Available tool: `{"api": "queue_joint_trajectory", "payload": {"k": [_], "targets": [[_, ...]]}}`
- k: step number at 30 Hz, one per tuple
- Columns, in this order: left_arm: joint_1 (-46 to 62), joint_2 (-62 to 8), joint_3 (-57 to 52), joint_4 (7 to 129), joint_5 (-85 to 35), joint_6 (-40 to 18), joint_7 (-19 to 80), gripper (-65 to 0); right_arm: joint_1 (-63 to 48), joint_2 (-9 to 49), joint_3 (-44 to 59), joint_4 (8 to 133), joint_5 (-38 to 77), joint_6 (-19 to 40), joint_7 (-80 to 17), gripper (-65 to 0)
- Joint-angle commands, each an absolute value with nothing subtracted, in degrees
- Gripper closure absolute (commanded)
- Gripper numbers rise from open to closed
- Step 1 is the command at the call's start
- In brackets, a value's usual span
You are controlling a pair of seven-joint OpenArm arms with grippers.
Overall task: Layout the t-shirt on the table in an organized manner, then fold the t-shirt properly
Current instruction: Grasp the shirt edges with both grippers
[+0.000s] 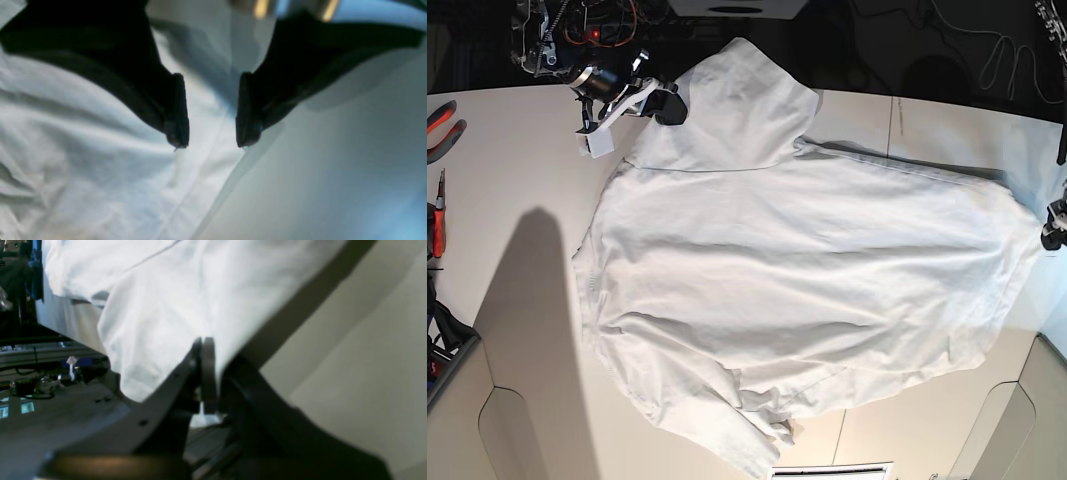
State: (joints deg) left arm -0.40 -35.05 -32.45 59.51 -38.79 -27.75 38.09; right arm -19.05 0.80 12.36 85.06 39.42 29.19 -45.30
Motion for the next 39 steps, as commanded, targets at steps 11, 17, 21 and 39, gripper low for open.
{"api": "queue_joint_trajectory", "payload": {"k": [11,17,21,39], "targets": [[3.79,-29.26,-40.21,59.9,-48.66,-28.08,38.02,-27.4,-18.92,1.15,12.4,85.82,41.39,29.82,-45.06,0.0],[3.31,-27.18,-40.1,58.74,-48.62,-28.1,37.01,-28.8,-18.9,1.15,12.4,85.82,41.39,29.82,-45.06,0.0],[1.83,-27.33,-40.1,56.55,-46.13,-28.1,35.77,-28.8,-18.9,1.34,12.4,85.82,41.58,29.82,-45.06,0.0],[-2.31,-27.64,-40.1,49.93,-45.69,-29.95,34.63,0.0,-19.4,3.16,13.91,87.66,45.65,30.72,-47.66,0.0]]}}
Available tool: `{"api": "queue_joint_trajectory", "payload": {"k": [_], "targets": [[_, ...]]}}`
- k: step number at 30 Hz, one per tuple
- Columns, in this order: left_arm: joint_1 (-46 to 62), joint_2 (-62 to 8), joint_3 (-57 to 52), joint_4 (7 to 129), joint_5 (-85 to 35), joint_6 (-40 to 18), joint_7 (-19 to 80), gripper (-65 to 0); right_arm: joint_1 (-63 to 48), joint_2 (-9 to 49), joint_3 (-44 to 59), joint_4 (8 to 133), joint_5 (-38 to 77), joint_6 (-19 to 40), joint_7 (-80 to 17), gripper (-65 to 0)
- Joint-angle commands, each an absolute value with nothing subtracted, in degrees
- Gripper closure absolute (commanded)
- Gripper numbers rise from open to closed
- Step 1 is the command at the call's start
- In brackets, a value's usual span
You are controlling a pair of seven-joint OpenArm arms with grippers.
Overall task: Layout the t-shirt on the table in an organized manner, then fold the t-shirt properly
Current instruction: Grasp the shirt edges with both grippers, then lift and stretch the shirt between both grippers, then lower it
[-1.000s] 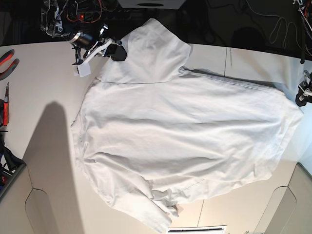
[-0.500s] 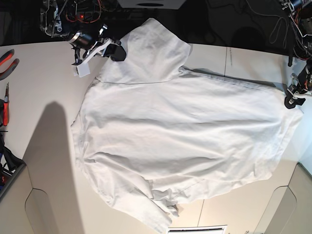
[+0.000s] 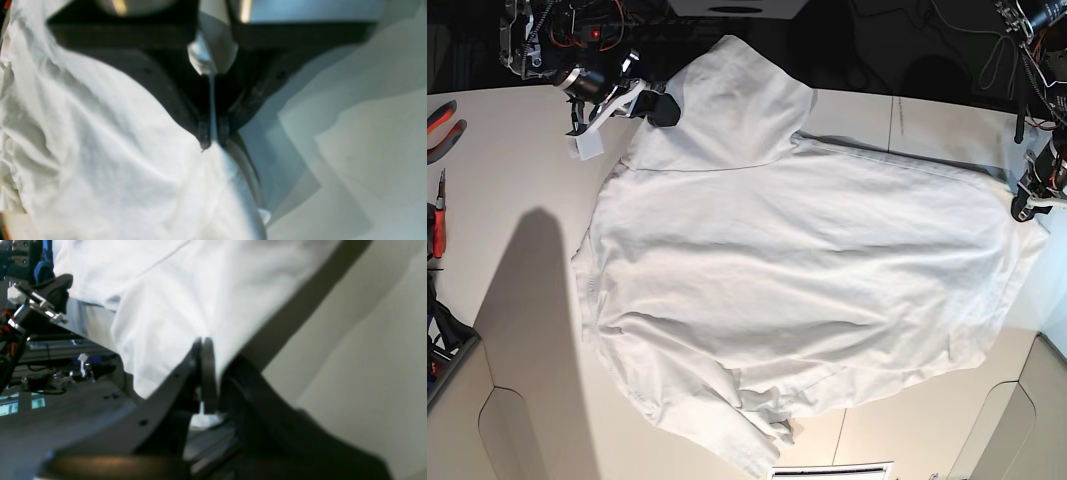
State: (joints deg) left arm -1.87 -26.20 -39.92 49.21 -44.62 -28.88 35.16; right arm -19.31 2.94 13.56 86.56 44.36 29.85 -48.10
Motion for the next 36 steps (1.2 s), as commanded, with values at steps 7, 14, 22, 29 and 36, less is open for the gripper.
{"api": "queue_joint_trajectory", "payload": {"k": [7,14,22,29,36], "targets": [[-1.56,-27.79,-40.1,50.09,-50.72,-34.2,38.39,0.0,-23.44,3.18,19.4,95.33,45.69,30.72,-48.21,0.0],[-1.21,-27.81,-40.1,50.11,-54.96,-39.16,44.49,0.0,-29.17,3.14,20.84,101.38,46.76,30.72,-48.9,0.0],[6.02,-27.77,-40.1,55.11,-61.36,-40.0,45.76,0.0,-34.92,3.14,20.88,109.12,46.74,30.74,-49.58,0.0],[12.64,-27.59,-40.21,62.65,-64.66,-40.0,47.05,0.0,-38.72,3.01,20.99,115.24,46.7,30.74,-50.7,0.0],[16.86,-27.44,-40.21,69.49,-67.31,-40.0,49.12,0.0,-41.93,2.94,20.99,123.26,46.41,30.83,-51.27,0.0]]}}
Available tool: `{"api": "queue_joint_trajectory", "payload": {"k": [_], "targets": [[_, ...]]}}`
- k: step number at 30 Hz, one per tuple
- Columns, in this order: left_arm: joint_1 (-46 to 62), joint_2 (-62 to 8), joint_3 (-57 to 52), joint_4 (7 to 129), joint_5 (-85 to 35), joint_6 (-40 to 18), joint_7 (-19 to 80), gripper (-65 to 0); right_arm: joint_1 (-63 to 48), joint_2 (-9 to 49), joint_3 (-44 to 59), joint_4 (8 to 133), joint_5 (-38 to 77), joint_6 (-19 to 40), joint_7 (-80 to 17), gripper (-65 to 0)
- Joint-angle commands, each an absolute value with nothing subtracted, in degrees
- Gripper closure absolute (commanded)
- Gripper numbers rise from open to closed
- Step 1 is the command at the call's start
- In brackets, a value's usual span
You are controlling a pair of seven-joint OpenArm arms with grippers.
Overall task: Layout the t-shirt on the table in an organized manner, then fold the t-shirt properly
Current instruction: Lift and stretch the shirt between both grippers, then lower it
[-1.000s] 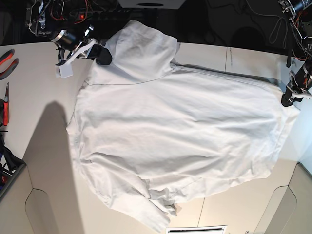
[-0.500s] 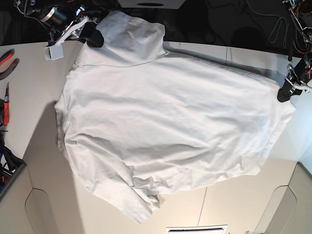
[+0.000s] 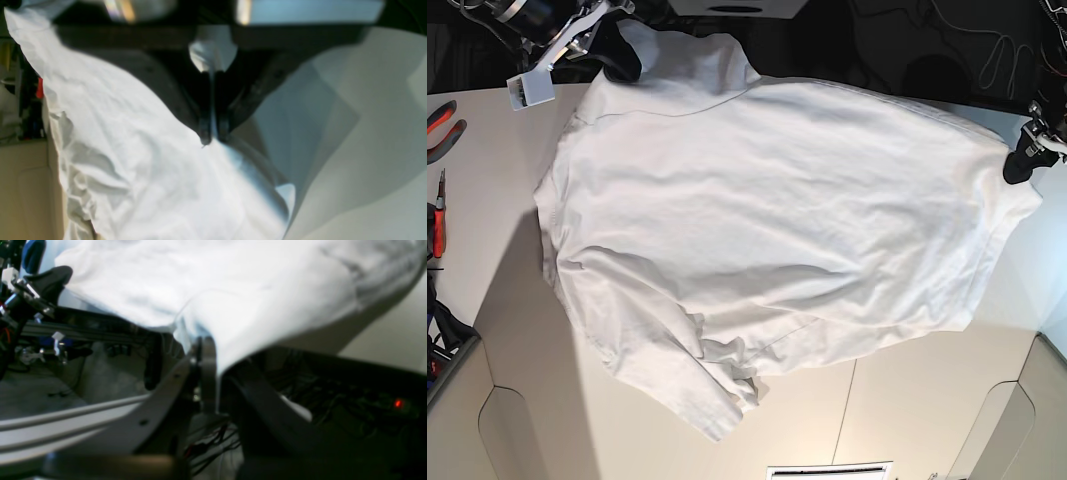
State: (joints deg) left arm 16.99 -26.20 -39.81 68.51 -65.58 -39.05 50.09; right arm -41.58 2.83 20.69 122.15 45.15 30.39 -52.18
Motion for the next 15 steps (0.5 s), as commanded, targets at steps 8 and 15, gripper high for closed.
{"api": "queue_joint_trajectory", "payload": {"k": [8,15], "targets": [[13.65,-27.44,-40.21,70.06,-67.0,-40.0,48.56,0.0,-35.44,2.96,20.97,125.21,43.29,30.87,-49.58,0.0],[8.29,-26.96,-40.03,70.02,-63.31,-40.0,46.83,0.0,-23.59,3.01,20.97,119.72,35.86,30.61,-46.74,0.0]]}}
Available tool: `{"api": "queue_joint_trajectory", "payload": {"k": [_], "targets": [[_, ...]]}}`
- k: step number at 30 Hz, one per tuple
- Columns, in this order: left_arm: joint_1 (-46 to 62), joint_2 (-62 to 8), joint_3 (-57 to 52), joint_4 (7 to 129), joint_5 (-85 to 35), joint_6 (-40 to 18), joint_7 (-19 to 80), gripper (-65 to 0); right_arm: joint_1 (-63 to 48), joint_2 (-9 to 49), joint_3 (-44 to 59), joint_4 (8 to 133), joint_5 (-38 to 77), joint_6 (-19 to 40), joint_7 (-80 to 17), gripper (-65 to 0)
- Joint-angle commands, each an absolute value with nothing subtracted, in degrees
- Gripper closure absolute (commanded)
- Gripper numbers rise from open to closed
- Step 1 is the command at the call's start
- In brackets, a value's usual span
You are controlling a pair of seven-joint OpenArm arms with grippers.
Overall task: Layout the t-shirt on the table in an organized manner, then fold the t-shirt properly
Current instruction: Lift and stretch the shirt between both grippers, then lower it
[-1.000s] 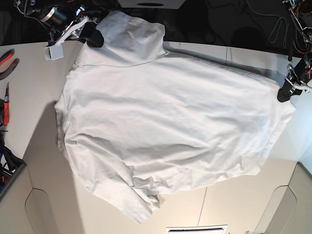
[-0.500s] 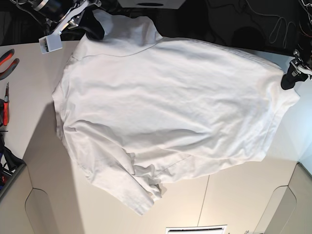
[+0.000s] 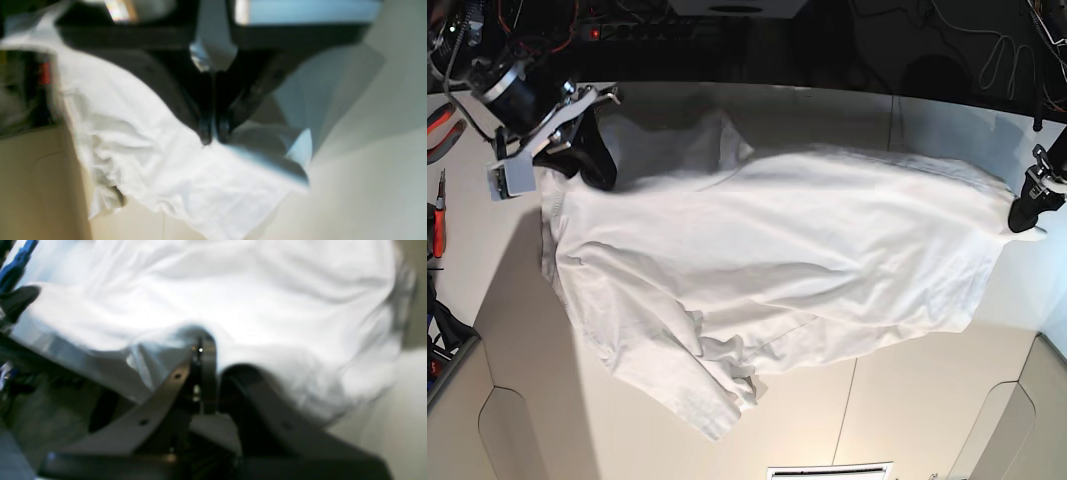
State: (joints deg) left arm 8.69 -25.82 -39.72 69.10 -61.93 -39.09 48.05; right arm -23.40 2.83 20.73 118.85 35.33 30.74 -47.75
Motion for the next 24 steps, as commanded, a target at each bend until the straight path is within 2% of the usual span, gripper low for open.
{"api": "queue_joint_trajectory", "payload": {"k": [1,9,17,24], "targets": [[7.46,-26.7,-40.03,70.02,-62.08,-40.0,46.19,0.0,-21.89,3.01,20.97,117.71,35.44,30.61,-46.5,0.0],[3.64,-26.2,-35.03,70.0,-51.64,-37.6,38.98,0.0,-8.34,3.05,20.99,99.63,33.87,30.61,-43.75,0.0],[-0.3,-26.17,-26.85,69.95,-40.45,-31.18,33.56,0.0,4.29,3.7,20.29,83.15,31.66,30.68,-43.0,0.0],[-1.08,-26.15,-25.08,69.95,-34.24,-24.95,31.18,0.0,11.33,6.5,14.52,72.53,26.35,30.65,-38.59,0.0]]}}
